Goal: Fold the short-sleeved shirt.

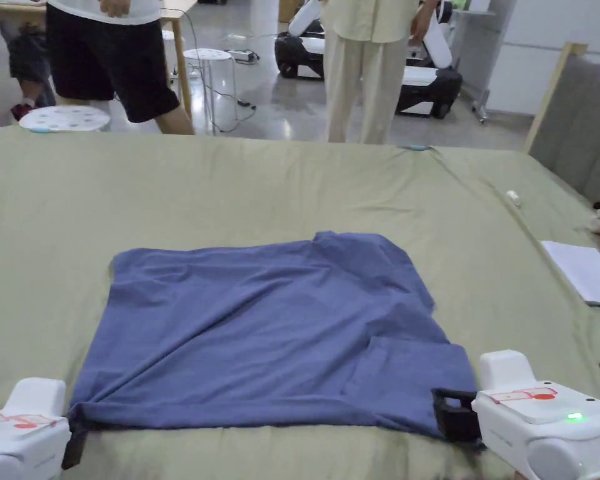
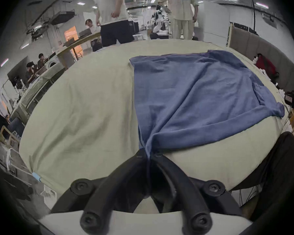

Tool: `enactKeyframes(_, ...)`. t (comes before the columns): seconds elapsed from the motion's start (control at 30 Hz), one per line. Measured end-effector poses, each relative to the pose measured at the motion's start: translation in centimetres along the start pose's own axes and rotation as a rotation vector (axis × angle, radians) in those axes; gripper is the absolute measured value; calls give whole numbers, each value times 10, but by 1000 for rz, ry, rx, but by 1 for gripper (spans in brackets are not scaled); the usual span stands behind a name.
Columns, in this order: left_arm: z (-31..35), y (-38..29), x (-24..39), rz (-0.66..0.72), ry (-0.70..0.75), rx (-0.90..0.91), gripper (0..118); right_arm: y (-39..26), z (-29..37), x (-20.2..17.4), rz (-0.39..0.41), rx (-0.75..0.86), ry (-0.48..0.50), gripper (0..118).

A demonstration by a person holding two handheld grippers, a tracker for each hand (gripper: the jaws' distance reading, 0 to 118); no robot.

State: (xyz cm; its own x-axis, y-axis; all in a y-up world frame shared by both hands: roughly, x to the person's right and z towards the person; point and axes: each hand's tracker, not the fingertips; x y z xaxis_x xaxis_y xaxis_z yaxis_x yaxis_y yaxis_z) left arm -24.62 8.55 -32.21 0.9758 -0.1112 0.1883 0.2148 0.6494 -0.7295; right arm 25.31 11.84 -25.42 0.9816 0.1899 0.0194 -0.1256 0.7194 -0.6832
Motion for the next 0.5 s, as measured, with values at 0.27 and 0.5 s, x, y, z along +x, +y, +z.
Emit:
enactKeyframes(0.27,6,-1,9,-6,3,-15,1,-23,-24,19,-7,-111,57,105)
enactKeyframes(0.5,11,2,13,-14,16,-17,1,-39,-35,23,-118,-132,166,9)
